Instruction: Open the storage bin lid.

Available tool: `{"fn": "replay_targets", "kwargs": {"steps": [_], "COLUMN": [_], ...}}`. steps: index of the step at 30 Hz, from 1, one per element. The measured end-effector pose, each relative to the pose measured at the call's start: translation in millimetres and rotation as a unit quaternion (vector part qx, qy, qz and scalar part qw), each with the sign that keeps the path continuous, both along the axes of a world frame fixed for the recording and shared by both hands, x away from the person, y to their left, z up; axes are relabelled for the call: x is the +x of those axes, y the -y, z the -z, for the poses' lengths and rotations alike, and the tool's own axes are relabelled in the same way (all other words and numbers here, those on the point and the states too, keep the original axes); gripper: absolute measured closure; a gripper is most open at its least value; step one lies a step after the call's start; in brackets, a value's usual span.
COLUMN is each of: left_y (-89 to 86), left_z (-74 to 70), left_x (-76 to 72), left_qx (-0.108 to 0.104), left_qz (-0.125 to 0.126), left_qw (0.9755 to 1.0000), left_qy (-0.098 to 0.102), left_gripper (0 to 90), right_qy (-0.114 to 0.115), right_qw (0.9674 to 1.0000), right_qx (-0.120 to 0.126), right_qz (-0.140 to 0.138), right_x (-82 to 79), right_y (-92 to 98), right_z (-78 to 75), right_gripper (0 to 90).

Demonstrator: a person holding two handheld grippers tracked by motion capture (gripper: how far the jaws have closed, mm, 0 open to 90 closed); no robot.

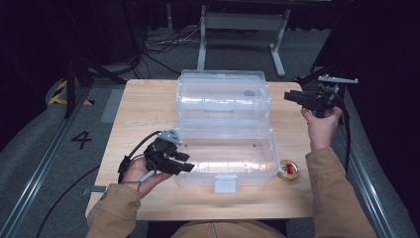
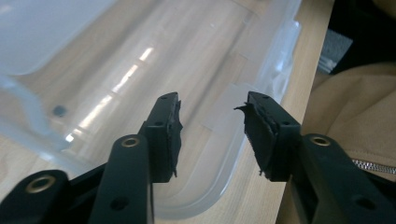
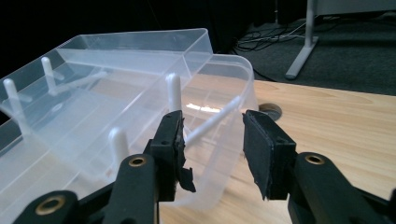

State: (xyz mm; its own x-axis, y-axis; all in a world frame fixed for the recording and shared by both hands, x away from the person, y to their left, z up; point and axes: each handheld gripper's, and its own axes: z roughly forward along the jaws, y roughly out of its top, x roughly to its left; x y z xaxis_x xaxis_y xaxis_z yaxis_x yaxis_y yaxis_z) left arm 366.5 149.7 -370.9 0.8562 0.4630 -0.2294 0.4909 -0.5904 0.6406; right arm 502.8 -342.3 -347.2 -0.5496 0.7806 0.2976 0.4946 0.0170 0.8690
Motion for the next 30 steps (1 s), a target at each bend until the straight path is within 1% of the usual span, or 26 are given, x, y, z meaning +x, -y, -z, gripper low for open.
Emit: {"fn": "replay_targets", "kwargs": {"steps": [1,2,3,4,5,6,7,8,9,10,11,14,15,16,17,18,21,22,23,25,26,27,28,30], "left_y": [-4.4,-8.7,-11.4,-15.8,-18.0,-20.3,-23.6,-25.8,-27.5,-29.3,-31.1,-37.0,-38.7,-40.0,-41.1,-41.5,-42.8,-43.5,-44.6,-46.9,-46.9,-48.6,-50.2,-53.5], "left_z": [-2.3,-5.4,-7.6,-11.5,-13.2,-15.2,-17.1,-18.1,-18.9,-19.8,-20.7,-22.7,-23.1,-23.1,-22.5,-21.7,-20.4,-20.7,-21.6,-23.3,-23.3,-24.6,-25.6,-26.6], "left_x": [1.5,3.1,4.0,5.9,6.9,8.0,10.2,12.0,13.5,15.0,16.6,21.3,23.0,24.6,27.6,30.0,34.5,35.6,36.4,37.9,37.9,38.4,38.9,41.3], "left_qx": [-0.008,-0.011,-0.014,-0.016,-0.019,-0.023,-0.025,-0.026,-0.027,-0.028,-0.033,-0.056,-0.063,-0.068,-0.069,-0.067,-0.066,-0.069,-0.068,-0.072,-0.072,-0.075,-0.078,-0.083], "left_qz": [-0.005,-0.009,-0.013,-0.017,-0.020,-0.029,-0.035,-0.037,-0.042,-0.046,-0.051,-0.055,-0.058,-0.061,-0.061,-0.062,-0.062,-0.061,-0.060,-0.061,-0.061,-0.063,-0.067,-0.075], "left_qw": [1.0000,0.9999,0.9998,0.9997,0.9996,0.9992,0.9990,0.9989,0.9987,0.9984,0.9981,0.9969,0.9964,0.9958,0.9958,0.9957,0.9956,0.9955,0.9957,0.9954,0.9954,0.9952,0.9947,0.9937], "left_qy": [0.000,0.001,0.004,0.009,0.010,0.012,0.014,0.014,0.014,0.015,0.015,0.009,0.006,-0.001,-0.008,-0.016,-0.026,-0.022,-0.018,-0.013,-0.013,-0.010,-0.006,-0.003], "left_gripper": [53.4,52.8,52.3,52.2,51.6,50.9,50.4,50.6,50.6,50.5,50.3,48.0,46.4,45.4,44.9,43.7,42.3,42.7,43.3,43.3,43.2,43.2,43.2,42.6], "right_qy": [0.012,0.020,0.028,0.025,0.017,0.015,0.017,0.021,0.025,0.026,0.027,0.034,0.040,0.046,0.050,0.055,0.064,0.059,0.052,0.041,0.041,0.041,0.043,0.034], "right_qw": [0.9999,0.9997,0.9995,0.9995,0.9998,0.9999,0.9998,0.9995,0.9990,0.9988,0.9986,0.9986,0.9985,0.9981,0.9978,0.9975,0.9971,0.9976,0.9982,0.9988,0.9987,0.9987,0.9983,0.9987], "right_qx": [0.007,0.014,0.016,0.017,0.012,0.008,0.006,0.019,0.035,0.041,0.044,0.039,0.038,0.041,0.043,0.043,0.040,0.035,0.025,0.012,-0.003,-0.003,-0.014,-0.014], "right_qz": [0.000,0.004,0.006,0.001,-0.002,0.001,0.010,0.014,0.011,0.009,0.005,-0.002,-0.005,-0.008,-0.008,-0.007,-0.006,-0.006,-0.017,-0.025,-0.030,-0.030,-0.037,-0.037], "right_x": [-6.7,-13.4,-17.9,-19.9,-23.0,-26.1,-30.8,-36.5,-40.3,-43.2,-45.7,-52.7,-55.1,-57.4,-59.5,-61.9,-68.9,-71.2,-72.7,-75.6,-77.0,-77.0,-79.3,-81.6], "right_y": [4.3,8.0,11.0,12.6,15.6,17.6,19.8,23.2,26.3,29.5,32.1,37.6,38.2,38.1,37.8,36.3,31.4,30.2,29.2,28.0,27.7,27.7,27.2,26.7], "right_z": [0.0,0.3,0.5,0.0,-1.8,-2.7,-2.8,-1.1,0.4,1.4,2.5,3.0,3.1,3.2,3.4,3.8,5.3,7.1,7.9,10.5,12.4,12.4,14.0,15.8], "right_gripper": [59.0,59.1,58.7,58.0,57.3,57.8,59.5,60.3,61.8,62.9,61.6,56.9,54.7,53.0,50.6,46.2,39.1,35.9,31.5,22.6,18.6,18.6,15.1,14.4]}}
